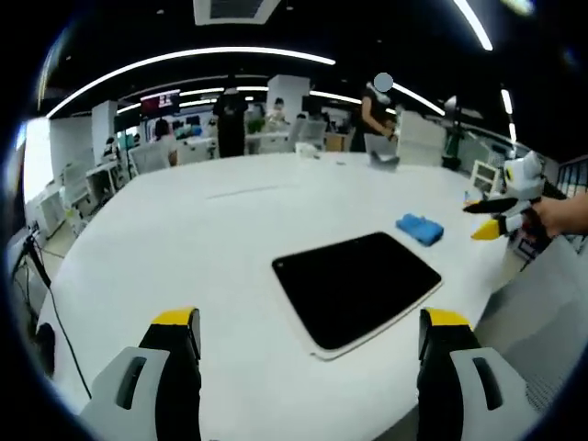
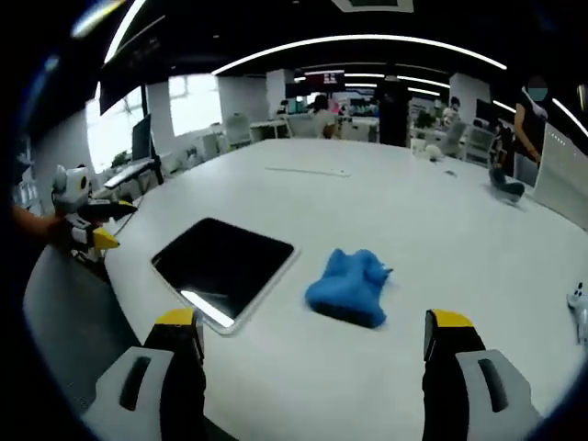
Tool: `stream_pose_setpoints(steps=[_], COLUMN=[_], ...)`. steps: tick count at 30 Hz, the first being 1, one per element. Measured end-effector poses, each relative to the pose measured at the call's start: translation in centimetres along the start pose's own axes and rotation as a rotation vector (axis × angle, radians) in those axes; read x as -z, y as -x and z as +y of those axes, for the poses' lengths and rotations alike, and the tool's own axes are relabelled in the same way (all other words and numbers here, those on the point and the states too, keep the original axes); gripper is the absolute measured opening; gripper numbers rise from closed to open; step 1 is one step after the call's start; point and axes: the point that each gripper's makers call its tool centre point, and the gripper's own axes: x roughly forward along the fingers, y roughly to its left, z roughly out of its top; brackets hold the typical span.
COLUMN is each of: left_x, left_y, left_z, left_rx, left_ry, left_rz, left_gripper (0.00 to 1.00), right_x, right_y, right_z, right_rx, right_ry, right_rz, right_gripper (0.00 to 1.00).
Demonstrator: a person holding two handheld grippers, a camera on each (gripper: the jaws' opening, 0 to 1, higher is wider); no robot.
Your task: Wipe the mirror surface with the cleaning cloth until all visible marks leave the cleaned area.
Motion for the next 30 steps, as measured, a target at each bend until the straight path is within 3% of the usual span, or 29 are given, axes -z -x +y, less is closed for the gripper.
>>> stream_pose_setpoints(steps=[4, 9, 12, 17, 21, 30], left_x=[0.3, 0.8, 1.1, 1.2, 1.3, 1.4], left_y=[-0.1, -0.4, -0.4, -0.5, -0.3, -0.4], left_z=[-0.2, -0.1, 0.0, -0.1, 0.4, 0.4], left_rx=[0.007, -0.004, -0.001, 0.005, -0.015, -0.016], left_ry=[0.004, -0.027, -0.012, -0.007, 0.023, 0.008], left_rz=[0.01, 0.028, 0.036, 0.04, 0.036, 0.041], left_gripper=[0.99, 0.99, 0.99, 0.99, 0.97, 0.97], right_x=[-0.5, -0.5, 0.5, 0.6, 0.7, 0.8], right_y=[0.6, 1.2, 0.7, 0.3, 0.5, 0.5], right_z=[-0.3, 0.1, 1.7, 1.6, 1.2, 1.2], right_rx=[0.013, 0.005, -0.071, -0.061, -0.046, -0.048], right_ry=[0.017, 0.041, 0.035, 0.081, 0.064, 0.046], right_rz=[-0.01, -0.068, -0.032, -0.024, -0.027, -0.026], right_gripper=[1.0, 1.0, 1.0, 1.0, 1.0, 1.0])
